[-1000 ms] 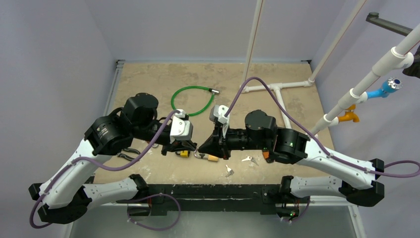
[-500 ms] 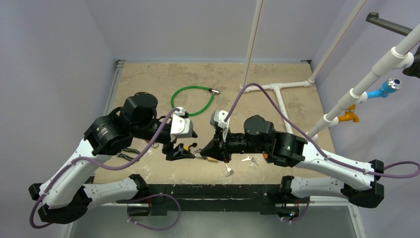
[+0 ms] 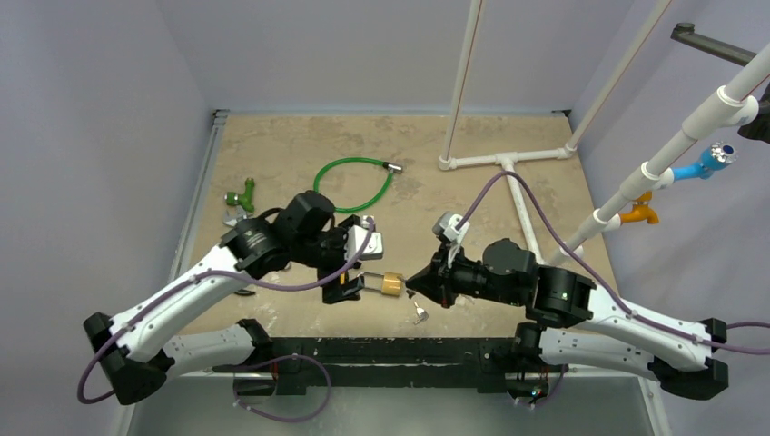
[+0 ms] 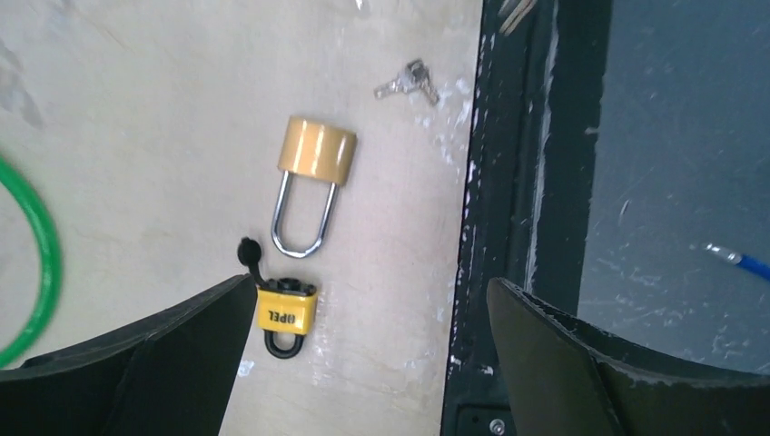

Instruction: Unlock with the key

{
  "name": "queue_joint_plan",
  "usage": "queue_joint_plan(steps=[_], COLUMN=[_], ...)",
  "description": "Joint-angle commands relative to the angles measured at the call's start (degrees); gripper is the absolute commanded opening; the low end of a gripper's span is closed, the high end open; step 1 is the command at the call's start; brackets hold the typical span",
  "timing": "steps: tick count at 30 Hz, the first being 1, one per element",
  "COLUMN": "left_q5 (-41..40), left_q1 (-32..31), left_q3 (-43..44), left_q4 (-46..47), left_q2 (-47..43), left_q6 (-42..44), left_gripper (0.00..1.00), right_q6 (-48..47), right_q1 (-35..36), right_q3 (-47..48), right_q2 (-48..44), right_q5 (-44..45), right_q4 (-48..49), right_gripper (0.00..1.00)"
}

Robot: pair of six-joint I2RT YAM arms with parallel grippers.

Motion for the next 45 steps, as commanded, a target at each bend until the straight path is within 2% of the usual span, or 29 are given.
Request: queue_joint_plan(steps=[1, 5, 9, 13, 21, 30, 37, 45], left_q5=[-1.82, -0.48, -2.84, -3.49, -0.51, -1.82, -1.32, -4.9], left_q1=[0.7, 0.61, 0.59, 0.62, 0.43, -1.33, -3.86, -4.31], left_q3=[-4.68, -5.0, -5.31, -2.32, 0.88, -2.0, -4.6, -5.98], left_q4=[7.41, 11.45, 16.68, 18.22, 21.25, 26.81, 27.83, 28.31], left_q2=[6.44, 16.7, 24.4, 31.79, 41.55, 44.63, 44.75, 43.15], left_q6=[5.44, 6.97, 7.78, 7.98, 11.18, 20.38, 23.0, 18.21], left_gripper=[1.0, 1.0, 1.0, 1.0, 1.0, 1.0, 0.88, 0.89], right_q6=[8.57, 11.27, 11.64, 11.3, 11.93, 9.92, 9.01, 8.16], right_q1=[0.16, 0.2, 0.18, 0.16, 0.16, 0.16, 0.16, 0.18], right_q3=[-1.69, -2.88, -2.88, -1.21, 1.55, 5.86, 7.14, 8.32], right_q2=[-5.84, -10.83, -14.63, -16.54, -19.58, -19.04, -17.78, -16.78], right_q5=[9.33, 10.14, 10.31, 11.02, 13.42, 15.7, 16.09, 15.96], right_q4=[-3.22, -3.8, -3.93, -5.48, -9.73, -12.37, -11.76, -11.75], right_gripper=[0.0, 0.0, 0.0, 0.0, 0.0, 0.0, 0.0, 0.0])
